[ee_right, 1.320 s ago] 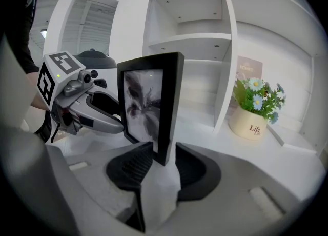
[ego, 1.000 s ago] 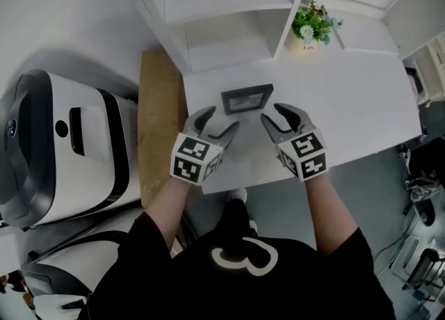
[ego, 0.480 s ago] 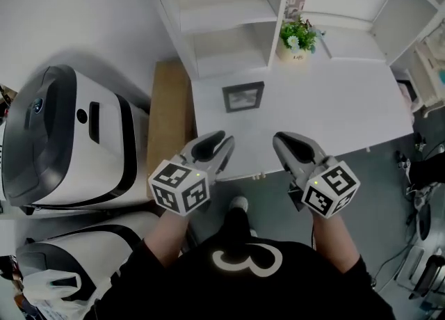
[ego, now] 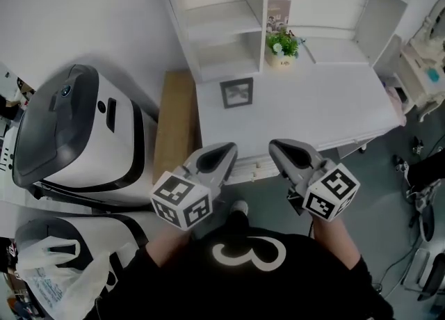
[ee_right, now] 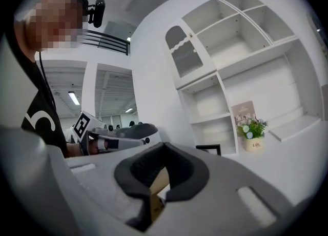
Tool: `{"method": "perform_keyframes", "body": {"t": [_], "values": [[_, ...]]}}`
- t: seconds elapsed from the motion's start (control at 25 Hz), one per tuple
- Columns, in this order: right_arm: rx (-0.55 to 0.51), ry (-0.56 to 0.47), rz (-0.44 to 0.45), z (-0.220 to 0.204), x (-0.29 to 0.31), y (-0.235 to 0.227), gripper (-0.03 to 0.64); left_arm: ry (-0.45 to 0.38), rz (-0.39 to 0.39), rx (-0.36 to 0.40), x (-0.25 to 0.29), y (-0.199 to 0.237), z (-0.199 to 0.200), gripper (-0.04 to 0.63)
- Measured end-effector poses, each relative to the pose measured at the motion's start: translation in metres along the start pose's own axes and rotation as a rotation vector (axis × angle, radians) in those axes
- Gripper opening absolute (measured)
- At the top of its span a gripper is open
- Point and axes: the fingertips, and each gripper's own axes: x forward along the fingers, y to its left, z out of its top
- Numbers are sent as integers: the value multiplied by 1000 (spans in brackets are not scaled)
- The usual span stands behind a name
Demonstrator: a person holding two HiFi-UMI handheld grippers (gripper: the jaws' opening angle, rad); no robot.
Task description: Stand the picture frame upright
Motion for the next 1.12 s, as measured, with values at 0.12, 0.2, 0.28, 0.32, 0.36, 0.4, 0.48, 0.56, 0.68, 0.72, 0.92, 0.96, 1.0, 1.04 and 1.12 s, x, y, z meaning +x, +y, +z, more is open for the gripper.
{"method": "perform_keyframes", "body": {"t": [0.12,0.2,0.28,0.32,0.36,0.4,0.48,0.56,0.68,0.72,0.92,0.96,1.0,1.04,1.12], "values": [[-9,-18,13,9,-11,15,2,-18,-11,26,-12,-18,8,9],[-13,-27,18,11,-17,23,2,-24,-11,33,-19,-25,10,9],[-12,-35,27,13,-21,29,2,-28,-4,37,-25,-30,10,9],[-8,-38,33,13,-23,32,2,-29,0,38,-27,-31,10,9],[-5,-41,39,14,-24,35,2,-30,5,38,-29,-32,10,9],[-4,-42,43,14,-25,37,2,-31,8,38,-31,-33,10,9],[-11,-42,41,14,-27,40,2,-34,11,38,-34,-34,9,9],[-19,-39,37,12,-27,42,2,-37,14,36,-36,-34,9,9],[-21,-31,35,8,-28,43,2,-35,19,36,-38,-34,6,9],[-24,-28,33,6,-28,44,2,-33,20,37,-39,-35,5,9],[-30,-28,23,5,-32,45,2,-23,22,56,-40,-41,2,9],[-26,-31,24,6,-33,44,2,-23,24,65,-40,-41,3,9],[-22,-33,25,6,-34,45,2,-23,27,74,-40,-42,3,9],[-20,-34,25,6,-35,45,2,-24,29,81,-40,-43,3,9],[-18,-36,24,7,-37,45,2,-25,30,88,-40,-45,4,9]]}}
